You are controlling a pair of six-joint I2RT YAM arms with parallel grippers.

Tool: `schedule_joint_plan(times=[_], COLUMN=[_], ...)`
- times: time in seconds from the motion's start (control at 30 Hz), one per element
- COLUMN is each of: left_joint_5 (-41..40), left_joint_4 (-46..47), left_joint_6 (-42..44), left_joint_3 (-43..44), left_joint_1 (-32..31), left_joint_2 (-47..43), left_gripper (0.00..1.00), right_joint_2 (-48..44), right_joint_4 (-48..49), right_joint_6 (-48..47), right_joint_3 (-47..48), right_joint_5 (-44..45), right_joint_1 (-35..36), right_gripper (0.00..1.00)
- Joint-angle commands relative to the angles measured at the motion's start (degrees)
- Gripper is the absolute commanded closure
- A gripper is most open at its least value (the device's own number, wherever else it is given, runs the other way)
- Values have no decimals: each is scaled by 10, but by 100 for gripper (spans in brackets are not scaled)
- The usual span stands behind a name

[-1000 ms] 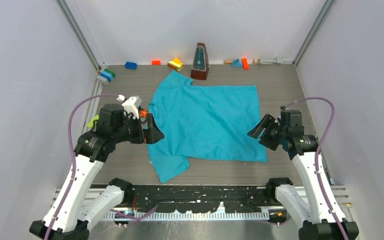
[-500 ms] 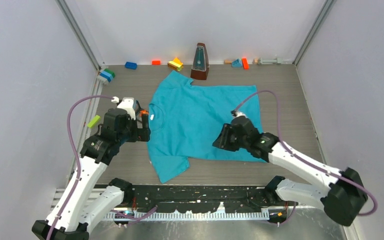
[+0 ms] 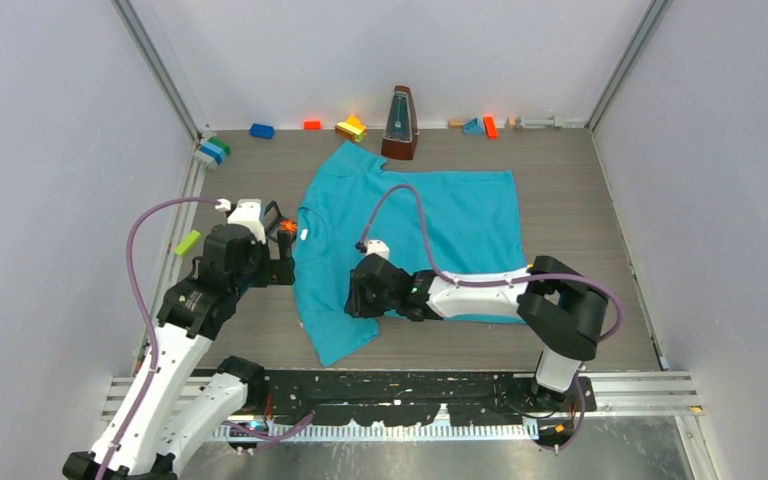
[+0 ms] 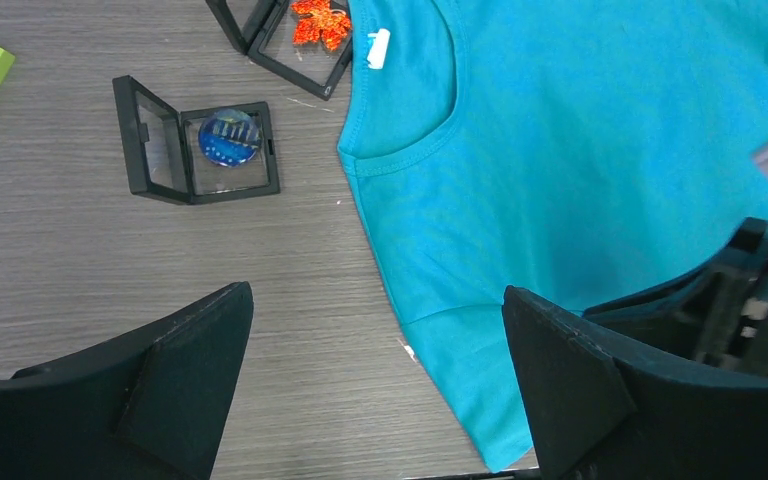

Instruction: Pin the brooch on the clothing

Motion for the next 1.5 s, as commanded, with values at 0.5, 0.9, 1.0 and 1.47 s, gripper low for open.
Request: schedule_joint_plan(times=[0.5,0.9,1.0,1.47], left_joint_5=[-4,-1,-1,0], left_joint_4=[30,30,30,30], left_joint_6=[7,8,8,8], left_joint_3=[-4,-5,-5,-5], left_joint_1=[1,1,1,1], left_joint_2=[-9,-7,-7,-8], left_gripper=[0,0,0,0], right_joint_2=[44,32,28,28], right_joint_4=[42,67,66,54], right_joint_6=[13,59,68,98], right_joint_3=[-19,-60,-65,-94], right_joint_5=[68,57,54,59], right_joint_1=[50,87,93,114], right_gripper=[74,75,75,75])
